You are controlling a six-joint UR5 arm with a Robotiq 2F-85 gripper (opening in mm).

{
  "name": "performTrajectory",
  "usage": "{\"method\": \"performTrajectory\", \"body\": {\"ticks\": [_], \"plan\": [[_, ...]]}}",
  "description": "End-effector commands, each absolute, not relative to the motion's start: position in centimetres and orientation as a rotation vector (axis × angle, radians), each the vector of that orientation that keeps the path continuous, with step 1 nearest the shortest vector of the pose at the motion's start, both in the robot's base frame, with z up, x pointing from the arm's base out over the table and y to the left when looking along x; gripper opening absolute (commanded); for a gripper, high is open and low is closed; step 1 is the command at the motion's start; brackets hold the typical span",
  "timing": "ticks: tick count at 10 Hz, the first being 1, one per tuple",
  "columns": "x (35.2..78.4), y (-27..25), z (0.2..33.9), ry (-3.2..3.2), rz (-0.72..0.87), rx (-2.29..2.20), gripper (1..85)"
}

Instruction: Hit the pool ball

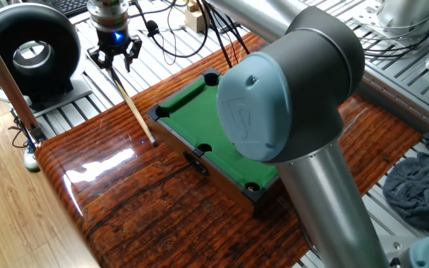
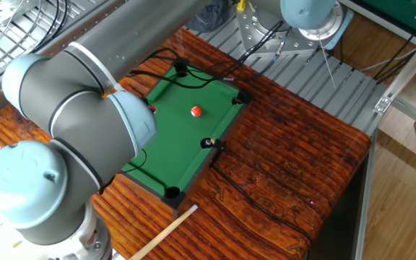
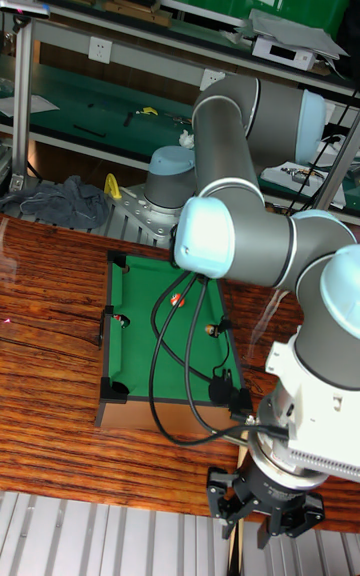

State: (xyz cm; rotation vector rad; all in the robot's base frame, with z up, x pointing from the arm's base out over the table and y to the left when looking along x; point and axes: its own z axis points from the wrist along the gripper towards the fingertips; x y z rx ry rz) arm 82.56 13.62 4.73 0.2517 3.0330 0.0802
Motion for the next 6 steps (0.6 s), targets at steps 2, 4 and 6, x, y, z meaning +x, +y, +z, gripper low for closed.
{"method": "performTrajectory", "body": {"ticks": [2,4,6], "plan": [[81.8,14.2,3.9,3.074,0.087,0.168,43.7],[82.1,14.6,3.4,3.055,0.093,0.182,43.7],[82.8,14.6,2.8,3.029,0.094,0.167,43.7]]}}
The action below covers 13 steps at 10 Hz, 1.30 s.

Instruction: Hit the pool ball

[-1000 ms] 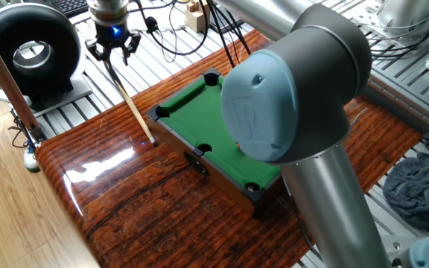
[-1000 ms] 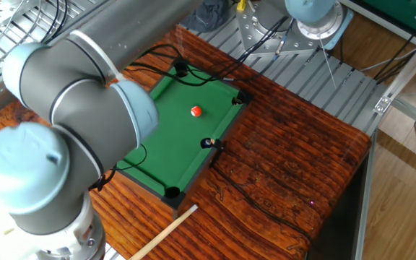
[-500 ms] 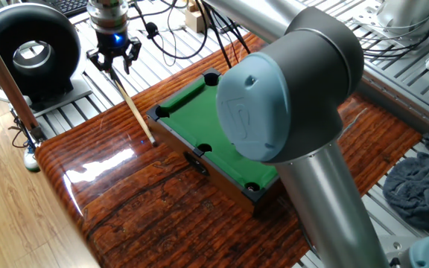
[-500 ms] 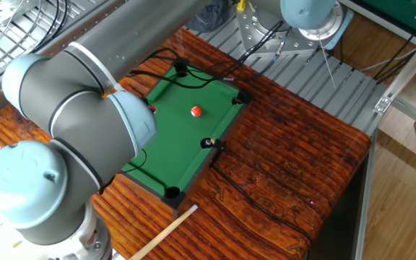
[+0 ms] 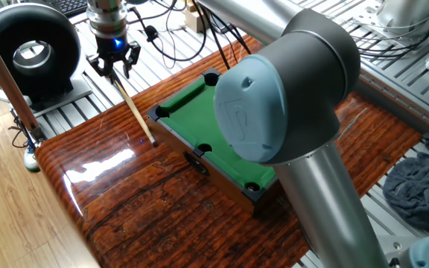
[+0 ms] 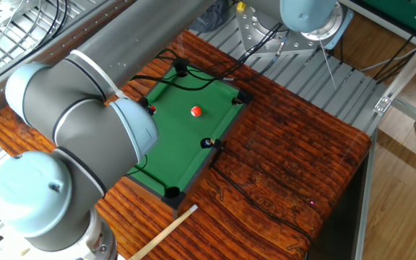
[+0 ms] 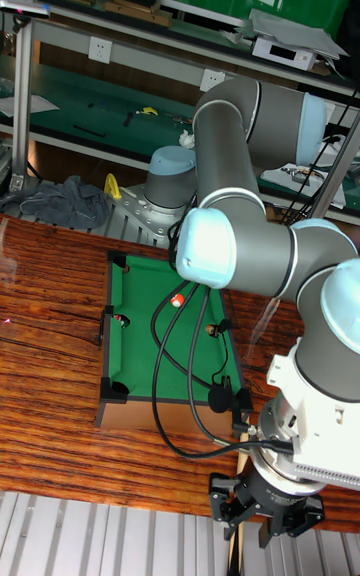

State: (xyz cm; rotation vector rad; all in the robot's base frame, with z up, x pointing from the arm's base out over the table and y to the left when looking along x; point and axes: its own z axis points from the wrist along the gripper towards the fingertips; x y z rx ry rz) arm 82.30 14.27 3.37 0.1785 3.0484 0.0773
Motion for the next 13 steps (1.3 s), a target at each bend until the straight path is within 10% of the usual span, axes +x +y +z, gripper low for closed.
{"method": "performTrajectory", "body": {"ticks": [1,13], "plan": [[83.0,14.5,3.0,3.029,0.08,0.164,43.7],[80.6,16.1,3.3,3.127,0.17,0.021,43.0]]}}
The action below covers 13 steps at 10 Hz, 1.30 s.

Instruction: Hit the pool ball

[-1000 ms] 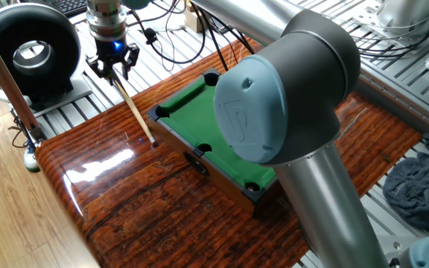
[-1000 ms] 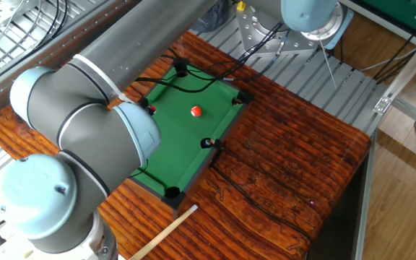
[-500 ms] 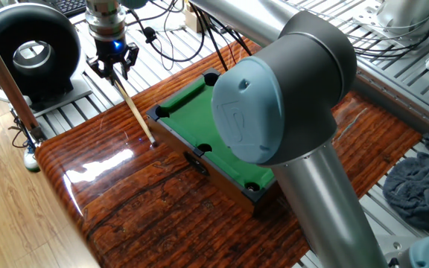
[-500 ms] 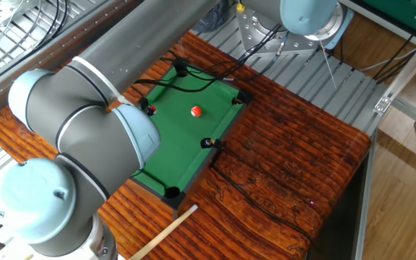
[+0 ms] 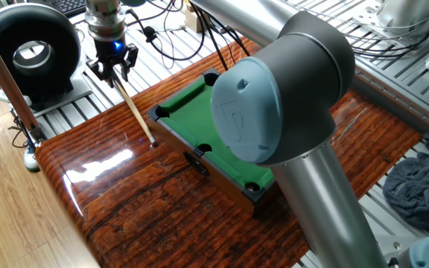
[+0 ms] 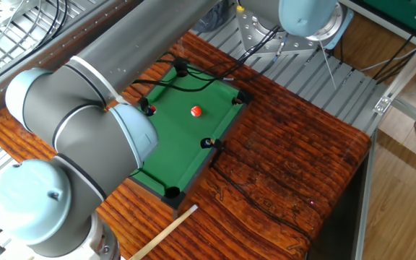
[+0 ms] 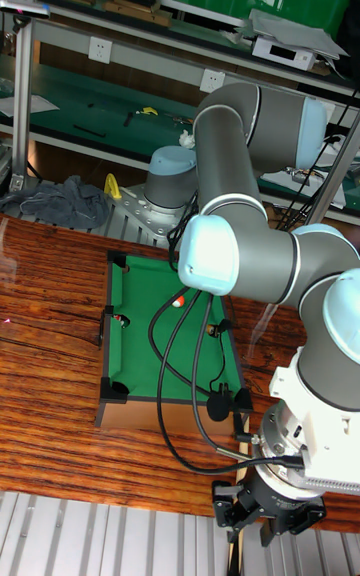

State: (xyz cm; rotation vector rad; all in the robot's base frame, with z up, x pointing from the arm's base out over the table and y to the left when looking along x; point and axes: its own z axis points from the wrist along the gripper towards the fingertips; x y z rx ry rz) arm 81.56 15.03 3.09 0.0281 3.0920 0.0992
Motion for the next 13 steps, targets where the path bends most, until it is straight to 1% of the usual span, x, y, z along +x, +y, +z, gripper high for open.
{"method": "performTrajectory", "body": {"ticks": [1,6,8,10,13], "plan": [[80.0,15.8,3.3,3.151,0.156,0.032,43.0],[82.7,16.1,1.5,3.098,0.135,0.025,44.0],[83.4,16.0,1.6,3.074,0.136,0.085,44.0],[84.0,15.2,1.8,3.051,0.091,0.13,43.3],[84.5,14.7,2.0,3.029,0.076,0.224,43.0]]}}
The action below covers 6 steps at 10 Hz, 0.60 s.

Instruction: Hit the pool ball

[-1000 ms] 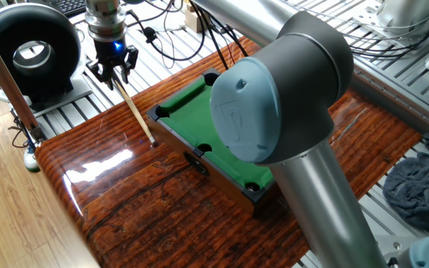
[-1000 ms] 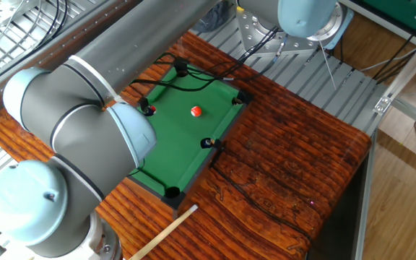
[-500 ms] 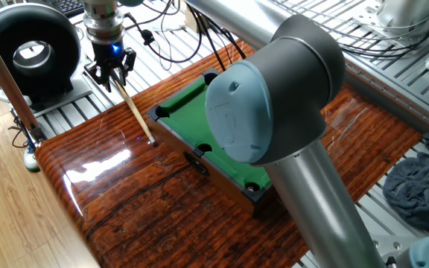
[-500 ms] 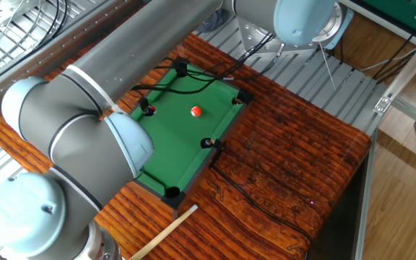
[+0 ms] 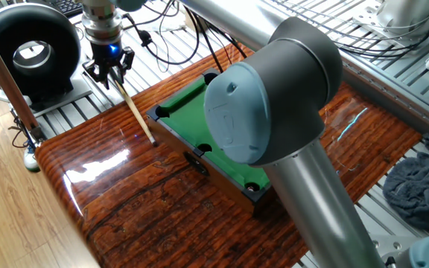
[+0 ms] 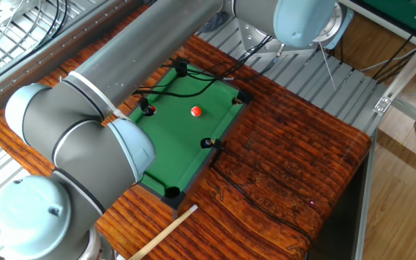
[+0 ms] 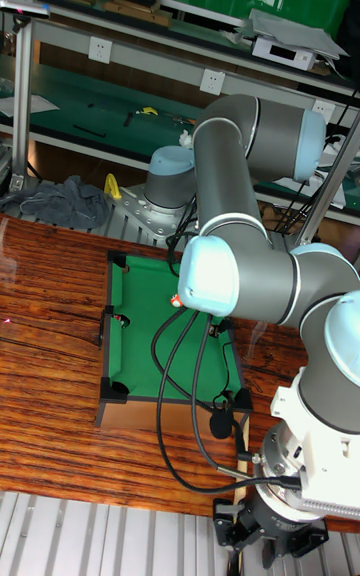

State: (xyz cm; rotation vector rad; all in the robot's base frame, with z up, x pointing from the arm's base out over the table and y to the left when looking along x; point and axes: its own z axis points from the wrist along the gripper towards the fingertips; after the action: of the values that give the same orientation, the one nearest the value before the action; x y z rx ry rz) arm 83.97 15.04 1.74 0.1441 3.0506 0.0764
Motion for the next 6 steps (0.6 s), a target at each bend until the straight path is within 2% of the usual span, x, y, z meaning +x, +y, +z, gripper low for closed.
{"method": "performTrajectory", "body": {"ticks": [1,3,6], "plan": [[84.6,14.4,2.1,3.035,0.068,0.269,43.0],[85.2,14.1,2.2,3.035,0.083,0.295,42.0],[86.8,14.2,0.6,2.999,0.087,0.281,41.7]]}}
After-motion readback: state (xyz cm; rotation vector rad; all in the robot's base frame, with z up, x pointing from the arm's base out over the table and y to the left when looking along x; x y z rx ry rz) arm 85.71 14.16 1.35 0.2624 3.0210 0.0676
